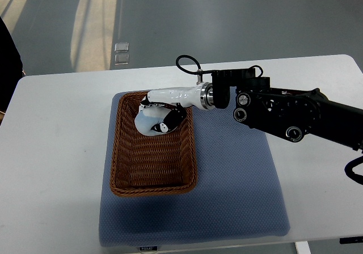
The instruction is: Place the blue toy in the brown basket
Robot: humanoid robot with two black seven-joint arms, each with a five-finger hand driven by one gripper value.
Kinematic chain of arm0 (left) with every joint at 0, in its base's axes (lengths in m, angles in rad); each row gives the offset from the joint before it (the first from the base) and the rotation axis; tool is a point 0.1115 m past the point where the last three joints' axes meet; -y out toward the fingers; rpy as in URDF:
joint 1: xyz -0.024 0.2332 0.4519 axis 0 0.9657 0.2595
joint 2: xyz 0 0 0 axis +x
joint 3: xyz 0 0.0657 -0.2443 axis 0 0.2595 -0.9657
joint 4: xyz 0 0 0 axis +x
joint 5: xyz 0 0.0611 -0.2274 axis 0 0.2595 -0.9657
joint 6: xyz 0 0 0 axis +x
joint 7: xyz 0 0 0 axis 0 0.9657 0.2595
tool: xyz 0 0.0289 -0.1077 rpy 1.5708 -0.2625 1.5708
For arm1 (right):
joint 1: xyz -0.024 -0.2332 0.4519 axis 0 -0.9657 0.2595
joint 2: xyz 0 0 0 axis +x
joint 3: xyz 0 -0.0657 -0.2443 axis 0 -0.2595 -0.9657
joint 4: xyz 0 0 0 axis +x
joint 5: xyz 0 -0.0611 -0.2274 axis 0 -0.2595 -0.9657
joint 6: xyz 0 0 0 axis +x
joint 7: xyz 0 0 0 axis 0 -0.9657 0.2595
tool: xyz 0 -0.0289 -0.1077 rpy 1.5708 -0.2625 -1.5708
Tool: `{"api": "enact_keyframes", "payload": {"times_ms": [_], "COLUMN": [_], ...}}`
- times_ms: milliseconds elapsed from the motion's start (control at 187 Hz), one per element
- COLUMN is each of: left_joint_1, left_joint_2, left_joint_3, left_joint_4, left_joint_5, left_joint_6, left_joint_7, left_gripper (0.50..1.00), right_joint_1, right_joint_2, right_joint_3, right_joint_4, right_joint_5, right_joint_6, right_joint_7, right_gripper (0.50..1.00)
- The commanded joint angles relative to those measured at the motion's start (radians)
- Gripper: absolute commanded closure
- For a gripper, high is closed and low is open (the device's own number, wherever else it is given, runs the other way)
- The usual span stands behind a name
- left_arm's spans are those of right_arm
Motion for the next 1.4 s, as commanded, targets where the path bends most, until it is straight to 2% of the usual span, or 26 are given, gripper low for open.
{"api": "enact_keyframes", "payload": {"times_ms": [0, 155, 236, 375, 428, 717, 878, 937, 1194, 1392], "left_joint_1": [0.0, 0.0, 0.0, 0.0, 0.0, 0.0, 0.0, 0.0, 0.0, 0.0], "left_joint_2": [0.0, 0.0, 0.0, 0.0, 0.0, 0.0, 0.0, 0.0, 0.0, 0.0], "left_joint_3": [0.0, 0.0, 0.0, 0.0, 0.0, 0.0, 0.0, 0.0, 0.0, 0.0], "left_joint_4": [0.0, 0.0, 0.0, 0.0, 0.0, 0.0, 0.0, 0.0, 0.0, 0.0], "left_joint_5": [0.0, 0.0, 0.0, 0.0, 0.0, 0.0, 0.0, 0.0, 0.0, 0.0], "left_joint_6": [0.0, 0.0, 0.0, 0.0, 0.0, 0.0, 0.0, 0.0, 0.0, 0.0], "left_joint_7": [0.0, 0.0, 0.0, 0.0, 0.0, 0.0, 0.0, 0.0, 0.0, 0.0], "left_gripper": [0.5, 0.5, 0.5, 0.5, 0.5, 0.5, 0.5, 0.5, 0.5, 0.5], "right_joint_1": [-0.02, -0.049, -0.057, -0.06, -0.061, -0.066, -0.063, -0.063, -0.075, -0.157], "right_joint_2": [0.012, 0.028, 0.033, 0.033, 0.033, 0.027, 0.019, 0.016, -0.033, -0.021], "right_joint_3": [0.001, 0.003, 0.003, 0.003, 0.003, 0.004, 0.021, 0.064, 0.261, 0.461], "right_joint_4": [-0.001, -0.001, -0.001, -0.008, -0.008, -0.008, -0.008, -0.008, -0.008, -0.05], "right_joint_5": [-0.002, -0.002, -0.002, 0.0, 0.001, 0.005, 0.011, 0.017, 0.11, 0.262], "right_joint_6": [-0.025, -0.05, -0.065, -0.085, -0.085, -0.085, -0.085, -0.083, -0.082, -0.085], "right_joint_7": [0.0, 0.0, 0.0, 0.0, 0.0, 0.002, 0.002, 0.003, 0.003, 0.003], "right_gripper": [0.989, 0.94, 0.885, 0.744, 0.709, 0.644, 0.636, 0.601, 0.599, 0.599]}}
